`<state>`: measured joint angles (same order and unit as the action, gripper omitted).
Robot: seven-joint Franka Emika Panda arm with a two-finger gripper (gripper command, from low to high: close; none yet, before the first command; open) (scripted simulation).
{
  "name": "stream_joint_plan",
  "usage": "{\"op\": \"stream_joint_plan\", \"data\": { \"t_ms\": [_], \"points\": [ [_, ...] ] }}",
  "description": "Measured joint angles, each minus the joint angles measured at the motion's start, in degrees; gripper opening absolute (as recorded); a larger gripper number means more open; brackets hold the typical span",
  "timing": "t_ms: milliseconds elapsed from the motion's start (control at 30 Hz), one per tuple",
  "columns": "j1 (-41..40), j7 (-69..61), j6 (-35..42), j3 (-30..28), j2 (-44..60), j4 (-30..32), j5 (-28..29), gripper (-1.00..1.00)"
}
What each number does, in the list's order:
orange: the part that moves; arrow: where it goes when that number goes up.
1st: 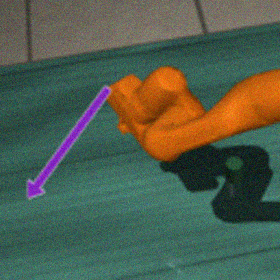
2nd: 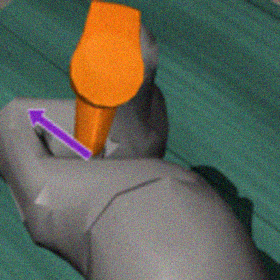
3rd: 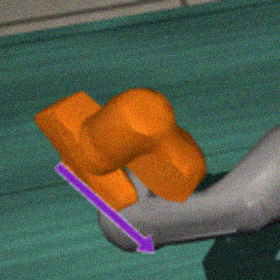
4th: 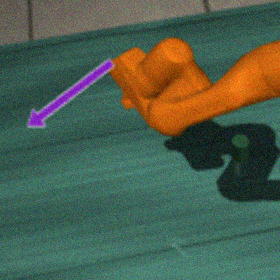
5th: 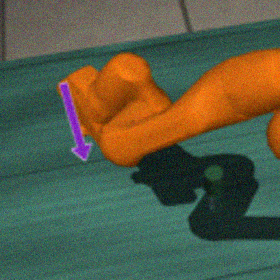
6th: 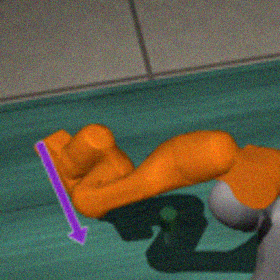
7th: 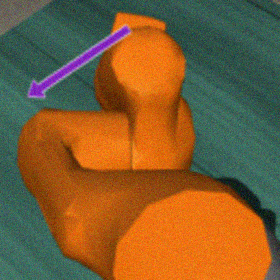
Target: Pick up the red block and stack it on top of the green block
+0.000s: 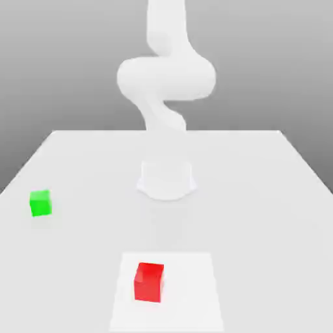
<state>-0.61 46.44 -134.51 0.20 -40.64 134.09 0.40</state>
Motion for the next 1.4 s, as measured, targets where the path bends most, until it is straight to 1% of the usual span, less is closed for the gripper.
{"op": "stream_joint_plan", "data": {
  "t_ms": [433, 667, 733, 867, 900, 1133, 1333, 1400],
  "points": [
    [-2.5, 2.7, -14.4, -0.2, 27.4, 12.2, 1.4, 0.0],
    [-3.4, 2.6, -22.1, -0.7, 41.9, 18.6, 0.1, 0.0],
    [-3.5, 2.4, -24.9, -0.6, 46.1, 19.2, -0.4, 0.0],
    [-3.6, 2.2, -31.8, -0.5, 54.4, 18.4, -0.7, 0.0],
    [-3.6, 2.2, -33.4, -0.4, 56.3, 18.2, -0.7, -1.0],
    [-3.7, 2.4, -33.7, -0.4, 56.6, 18.1, -0.6, -1.0],
    [-4.3, 3.1, -24.7, -0.7, 46.0, 19.7, -0.2, -1.0],
    [-8.4, 6.9, -23.4, -3.2, 43.8, 20.5, 0.9, -1.0]
  ]
}}
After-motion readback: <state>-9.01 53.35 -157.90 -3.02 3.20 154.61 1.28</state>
